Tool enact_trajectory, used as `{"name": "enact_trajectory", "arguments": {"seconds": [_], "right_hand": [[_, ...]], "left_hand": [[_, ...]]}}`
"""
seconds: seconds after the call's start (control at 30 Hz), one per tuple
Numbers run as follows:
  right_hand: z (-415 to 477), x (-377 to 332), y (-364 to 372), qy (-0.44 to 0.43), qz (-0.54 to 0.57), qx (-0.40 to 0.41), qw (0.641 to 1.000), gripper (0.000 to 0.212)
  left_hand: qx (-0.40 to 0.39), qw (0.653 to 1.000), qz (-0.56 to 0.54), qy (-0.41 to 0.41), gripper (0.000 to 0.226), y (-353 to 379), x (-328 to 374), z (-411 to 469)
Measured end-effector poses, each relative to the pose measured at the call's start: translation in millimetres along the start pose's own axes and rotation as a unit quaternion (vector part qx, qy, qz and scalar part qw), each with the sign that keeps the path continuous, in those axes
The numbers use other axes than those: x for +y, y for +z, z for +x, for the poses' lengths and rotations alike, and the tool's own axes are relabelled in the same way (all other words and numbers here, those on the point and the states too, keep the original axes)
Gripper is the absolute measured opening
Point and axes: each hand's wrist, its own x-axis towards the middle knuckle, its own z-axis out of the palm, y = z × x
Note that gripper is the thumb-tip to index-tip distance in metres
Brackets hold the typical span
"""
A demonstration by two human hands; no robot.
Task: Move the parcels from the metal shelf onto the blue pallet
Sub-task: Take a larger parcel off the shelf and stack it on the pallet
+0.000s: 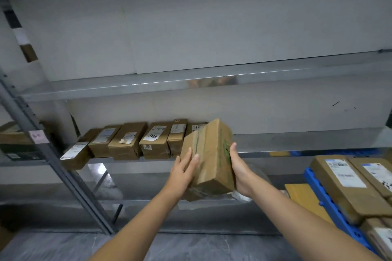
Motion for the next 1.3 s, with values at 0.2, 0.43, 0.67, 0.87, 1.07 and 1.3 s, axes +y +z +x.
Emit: {"name": "enact_trajectory", "arguments": {"seconds": [0.2,0.43,0.67,0.87,1.07,1.3], "right_hand": [[-5.6,7.2,2.7,-0.023,-0.025,0.009,0.999,0.065],[-0.6,-0.6,-11.0,-0.06,-0.082,0.029,0.994,0.037],[-5.7,-7.0,-25.4,0.001,-0.123,-0.075,0.99,0.073],[-5.9,-10.0,-37.6,-0.028,-0.173,0.061,0.983,0.106],[-15.1,-17.8,-56.1,-0.119,-0.194,0.131,0.965,0.06],[-32.2,-7.8,-57.3,-0.158,-0.204,0.182,0.949,0.054]], "left_hand": [[-0.073,0.996,-0.041,-0.043,0.121,11.9,21.7,-2.9],[-0.072,0.991,-0.108,-0.025,0.09,15.8,34.2,1.1],[-0.097,0.977,-0.19,-0.027,0.073,14.0,34.6,7.5],[-0.07,0.969,-0.235,-0.006,0.073,10.3,29.4,12.7],[0.0,0.978,-0.2,0.054,0.063,7.0,23.0,16.5],[0.009,0.98,-0.197,0.017,0.028,19.3,19.0,19.4]]}}
